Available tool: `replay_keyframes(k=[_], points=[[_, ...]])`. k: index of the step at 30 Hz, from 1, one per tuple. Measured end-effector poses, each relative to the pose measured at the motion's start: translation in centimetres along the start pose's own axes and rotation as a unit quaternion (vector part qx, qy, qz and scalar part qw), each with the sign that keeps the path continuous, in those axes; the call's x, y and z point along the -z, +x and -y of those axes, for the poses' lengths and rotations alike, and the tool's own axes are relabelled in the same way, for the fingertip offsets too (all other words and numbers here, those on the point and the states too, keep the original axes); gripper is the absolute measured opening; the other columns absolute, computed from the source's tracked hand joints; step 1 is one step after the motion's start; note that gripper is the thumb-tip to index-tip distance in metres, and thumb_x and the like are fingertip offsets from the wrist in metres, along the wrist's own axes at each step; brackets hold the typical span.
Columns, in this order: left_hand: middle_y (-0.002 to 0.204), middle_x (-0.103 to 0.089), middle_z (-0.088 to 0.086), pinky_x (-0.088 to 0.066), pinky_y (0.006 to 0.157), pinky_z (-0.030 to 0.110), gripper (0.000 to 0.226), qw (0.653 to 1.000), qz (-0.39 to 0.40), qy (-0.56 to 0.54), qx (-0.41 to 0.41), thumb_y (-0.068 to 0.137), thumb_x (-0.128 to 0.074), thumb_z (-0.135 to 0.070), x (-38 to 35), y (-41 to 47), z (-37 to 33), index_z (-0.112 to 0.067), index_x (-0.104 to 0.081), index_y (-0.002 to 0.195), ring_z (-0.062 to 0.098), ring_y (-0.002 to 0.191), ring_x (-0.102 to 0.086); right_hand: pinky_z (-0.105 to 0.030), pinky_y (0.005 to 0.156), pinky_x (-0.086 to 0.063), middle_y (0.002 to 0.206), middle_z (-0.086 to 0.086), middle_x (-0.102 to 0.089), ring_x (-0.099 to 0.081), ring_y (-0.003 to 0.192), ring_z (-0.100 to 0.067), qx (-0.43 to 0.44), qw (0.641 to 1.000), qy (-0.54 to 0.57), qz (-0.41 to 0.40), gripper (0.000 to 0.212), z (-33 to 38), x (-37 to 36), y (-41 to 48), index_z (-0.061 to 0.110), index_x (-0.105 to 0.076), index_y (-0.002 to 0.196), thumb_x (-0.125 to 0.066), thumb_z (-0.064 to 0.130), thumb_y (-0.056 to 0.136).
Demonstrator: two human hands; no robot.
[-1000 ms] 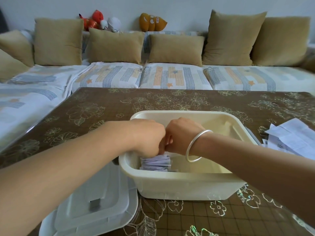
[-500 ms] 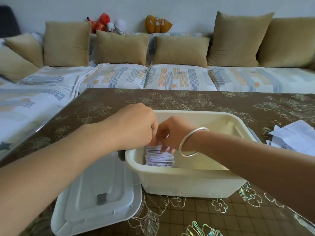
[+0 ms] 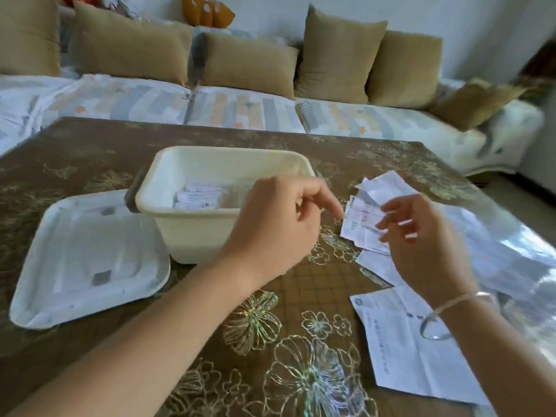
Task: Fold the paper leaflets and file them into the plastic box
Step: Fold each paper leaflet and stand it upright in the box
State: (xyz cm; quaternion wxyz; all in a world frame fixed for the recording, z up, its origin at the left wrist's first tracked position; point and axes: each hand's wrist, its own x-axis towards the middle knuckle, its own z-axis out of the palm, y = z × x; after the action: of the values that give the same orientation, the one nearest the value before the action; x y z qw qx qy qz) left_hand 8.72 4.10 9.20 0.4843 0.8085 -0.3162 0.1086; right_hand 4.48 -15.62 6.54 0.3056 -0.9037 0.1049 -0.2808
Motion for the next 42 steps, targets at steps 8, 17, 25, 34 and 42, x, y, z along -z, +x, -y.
replay_keyframes(k=[8, 17, 25, 34, 42], points=[[0.093, -0.062, -0.019, -0.041, 0.069, 0.007, 0.018, 0.978, 0.180, 0.020, 0.104, 0.094, -0.059, -0.020, -11.2, -6.6, -0.3, -0.029, -0.066, 0.108, -0.007, 0.076, -0.054, -0.032, 0.076, -0.045, 0.109, 0.002, -0.058, -0.057, 0.090, -0.017, -0.129, 0.961, -0.202, 0.138, 0.028, -9.7, 4.5, -9.1, 0.029, -0.057, 0.105, -0.070, 0.036, 0.081], [0.132, -0.052, -0.006, -0.038, 0.096, 0.027, 0.070, 0.950, 0.245, 0.175, 0.084, 0.079, -0.076, -0.037, -13.3, -6.6, -0.6, -0.023, -0.043, 0.139, 0.014, 0.121, -0.043, -0.025, 0.090, -0.038, 0.111, 0.015, -0.053, -0.040, 0.105, -0.009, 0.052, 0.905, -0.261, 0.332, 0.059, -8.4, 4.9, -5.5, 0.035, -0.047, 0.128, -0.068, 0.054, 0.076], [0.145, -0.040, -0.010, -0.032, 0.107, 0.027, 0.089, 0.968, 0.194, 0.119, 0.106, 0.079, -0.075, -0.039, -12.6, -8.6, 0.1, -0.030, -0.022, 0.150, 0.007, 0.127, -0.042, -0.032, 0.088, -0.048, 0.113, 0.006, -0.061, -0.051, 0.108, -0.018, 0.097, 0.824, -0.393, 0.396, 0.045, -5.4, 4.2, -3.6, 0.026, -0.062, 0.116, -0.066, 0.053, 0.080], [0.102, -0.070, -0.018, -0.050, 0.078, 0.019, 0.044, 0.968, 0.026, -0.130, 0.214, 0.066, -0.076, -0.049, -5.1, -13.3, -0.2, -0.040, -0.067, 0.108, -0.001, 0.089, -0.065, -0.014, 0.057, -0.031, 0.070, 0.016, -0.052, -0.042, 0.063, -0.004, 0.115, 0.983, 0.053, 0.131, 0.030, -1.4, 3.6, -8.0, 0.040, -0.048, 0.062, -0.075, 0.035, 0.075], [0.100, -0.070, -0.017, -0.050, 0.081, 0.023, 0.028, 0.982, -0.067, 0.158, -0.080, 0.065, -0.081, -0.006, -1.2, -17.2, 1.7, -0.023, -0.077, 0.087, 0.009, 0.096, -0.059, -0.018, 0.065, -0.052, 0.091, 0.016, -0.067, -0.063, 0.078, -0.001, 0.177, 0.973, 0.105, 0.104, 0.037, -1.8, -1.4, -13.5, 0.021, -0.070, 0.084, -0.073, -0.009, 0.065]])
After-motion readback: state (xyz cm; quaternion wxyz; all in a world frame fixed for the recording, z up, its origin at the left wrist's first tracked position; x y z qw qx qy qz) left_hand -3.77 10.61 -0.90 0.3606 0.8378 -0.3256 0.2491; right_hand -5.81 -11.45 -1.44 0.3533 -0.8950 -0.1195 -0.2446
